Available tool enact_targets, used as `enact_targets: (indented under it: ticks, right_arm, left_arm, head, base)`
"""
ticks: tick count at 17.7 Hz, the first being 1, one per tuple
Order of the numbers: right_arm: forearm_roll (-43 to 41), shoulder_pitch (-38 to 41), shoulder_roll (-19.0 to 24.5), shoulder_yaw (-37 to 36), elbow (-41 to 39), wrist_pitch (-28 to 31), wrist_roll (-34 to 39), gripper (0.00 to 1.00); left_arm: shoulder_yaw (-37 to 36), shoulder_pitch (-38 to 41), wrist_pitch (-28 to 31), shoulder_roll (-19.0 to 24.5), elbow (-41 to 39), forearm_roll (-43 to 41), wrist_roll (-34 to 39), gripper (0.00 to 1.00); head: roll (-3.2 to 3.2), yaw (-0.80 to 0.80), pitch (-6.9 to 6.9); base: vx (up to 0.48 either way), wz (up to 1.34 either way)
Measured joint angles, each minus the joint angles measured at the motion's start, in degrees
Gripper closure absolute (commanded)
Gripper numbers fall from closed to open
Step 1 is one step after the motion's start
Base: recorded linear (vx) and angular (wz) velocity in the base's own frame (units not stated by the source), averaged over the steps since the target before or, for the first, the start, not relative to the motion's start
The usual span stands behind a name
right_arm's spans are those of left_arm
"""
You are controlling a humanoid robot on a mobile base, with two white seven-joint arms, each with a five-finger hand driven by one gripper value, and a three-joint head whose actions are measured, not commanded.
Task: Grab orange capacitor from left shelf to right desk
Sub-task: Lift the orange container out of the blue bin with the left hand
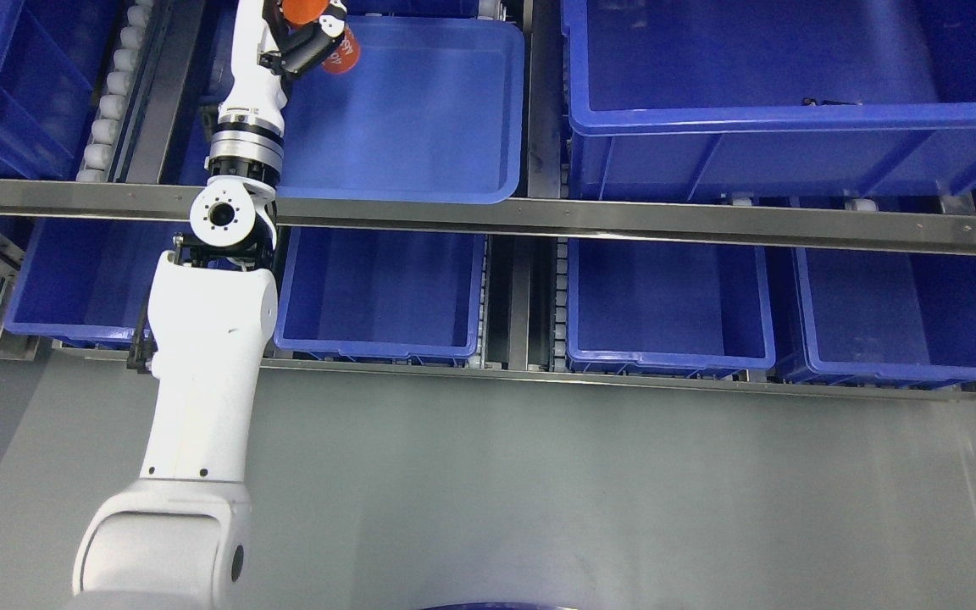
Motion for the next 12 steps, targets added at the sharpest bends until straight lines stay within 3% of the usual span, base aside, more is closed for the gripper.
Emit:
enact_targets:
  ticks: [6,12]
  right_arm:
    - [0.0,0.0,0.0,0.0,0.0,0.0,0.0,0.0]
    - [0.0,0.0,0.0,0.0,0.0,0.0,0.2,0.0]
  left_arm:
    - [-3.2,10.7,-9.3,0.0,-11.8,0.0,2.5,1.0]
    - [-4.9,15.3,-13.0,0.0,-18.9,0.0,2.7,0.99]
  head:
    - [0.0,0.0,0.0]
    - [0.0,0.0,0.0]
  base:
    - [0.0,0.0]
    - [0.0,0.0]
